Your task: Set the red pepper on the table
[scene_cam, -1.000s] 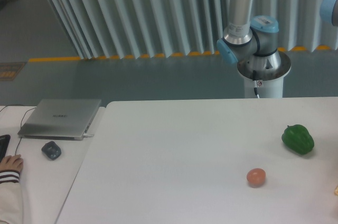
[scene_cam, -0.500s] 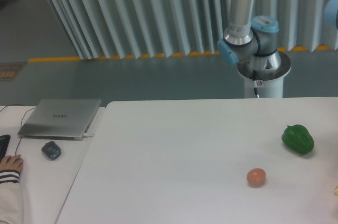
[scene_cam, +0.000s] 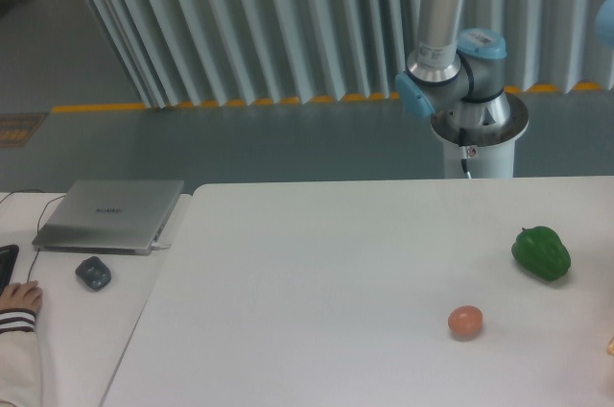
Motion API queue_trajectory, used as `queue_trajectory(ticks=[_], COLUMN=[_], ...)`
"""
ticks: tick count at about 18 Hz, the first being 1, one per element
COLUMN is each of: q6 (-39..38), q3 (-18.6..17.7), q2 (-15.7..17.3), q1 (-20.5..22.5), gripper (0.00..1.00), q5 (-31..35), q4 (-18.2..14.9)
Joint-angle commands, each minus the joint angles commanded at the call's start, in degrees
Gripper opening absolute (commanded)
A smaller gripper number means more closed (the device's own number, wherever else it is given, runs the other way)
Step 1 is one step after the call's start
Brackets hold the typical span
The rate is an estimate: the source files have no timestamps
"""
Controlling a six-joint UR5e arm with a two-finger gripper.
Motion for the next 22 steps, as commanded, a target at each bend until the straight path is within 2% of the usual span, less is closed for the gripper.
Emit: queue_trajectory(ticks=[3, 4, 8, 10, 12, 15, 19, 22], q6=[9.0, 9.4, 0.8, -0.2, -0.1, -0.1, 0.9, 0.8], q3=[-0.2, 0.6, 6.1, 7.4, 9.0, 9.8, 13.4, 13.7], q2=[-1.6, -3.6, -11.3, -13.5, -15.0, -16.6, -18.0, -19.0], q1=[0.4, 0.2, 0.4, 0.5, 0.9, 2.4, 4.8, 4.8], gripper=[1.0, 1.0, 1.0, 1.0, 1.0, 1.0, 1.0, 1.0], q5=[5.7, 7.8, 7.0, 5.0, 1.6, -0.2, -2.7, -2.6], q4=[0.1, 0.3, 0.9, 0.9, 0.9, 0.9, 0.9, 1.1])
